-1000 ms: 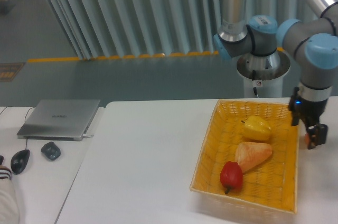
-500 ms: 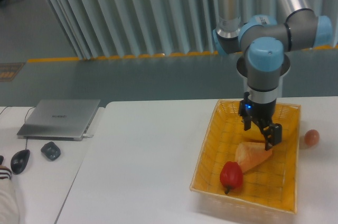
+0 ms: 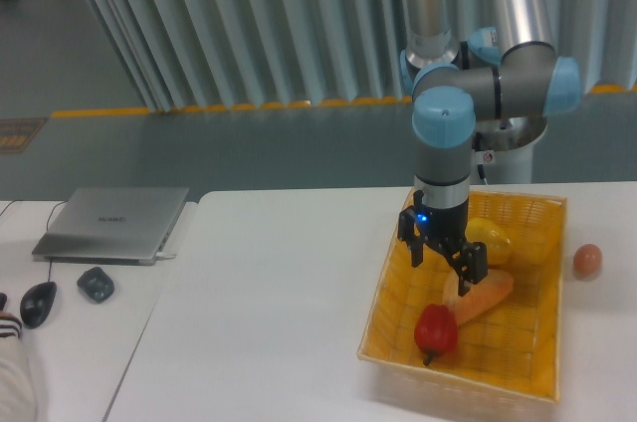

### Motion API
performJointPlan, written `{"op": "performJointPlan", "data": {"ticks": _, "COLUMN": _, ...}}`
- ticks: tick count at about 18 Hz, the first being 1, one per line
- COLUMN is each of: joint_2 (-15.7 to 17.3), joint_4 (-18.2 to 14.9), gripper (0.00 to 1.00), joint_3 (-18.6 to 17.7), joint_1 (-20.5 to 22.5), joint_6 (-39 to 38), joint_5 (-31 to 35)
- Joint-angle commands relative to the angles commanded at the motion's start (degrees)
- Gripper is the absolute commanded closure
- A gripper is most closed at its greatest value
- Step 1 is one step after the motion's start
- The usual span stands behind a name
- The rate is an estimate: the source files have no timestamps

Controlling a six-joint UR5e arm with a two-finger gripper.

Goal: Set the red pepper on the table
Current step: 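Lower the open gripper onto the red pepper and close on it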

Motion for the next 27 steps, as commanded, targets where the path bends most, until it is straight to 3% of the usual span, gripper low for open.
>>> {"op": "performJointPlan", "data": {"ticks": 8, "joint_2": -3.6, "joint_4": 3.0, "gripper": 0.00, "joint_3": 0.4, "joint_1": -2.4, "joint_6": -4.8, "joint_5": 3.9}}
{"op": "performJointPlan", "data": {"ticks": 26, "joint_2": -8.3, "joint_4": 6.5, "gripper": 0.00, "joint_3": 1.2, "joint_1": -2.5, "joint_6": -4.8, "joint_5": 8.1}}
{"op": "performJointPlan", "data": {"ticks": 27, "joint_2": -8.4, "joint_4": 6.6, "gripper": 0.06, "joint_3": 1.2, "joint_1": -2.5, "joint_6": -4.6, "joint_5": 9.3}}
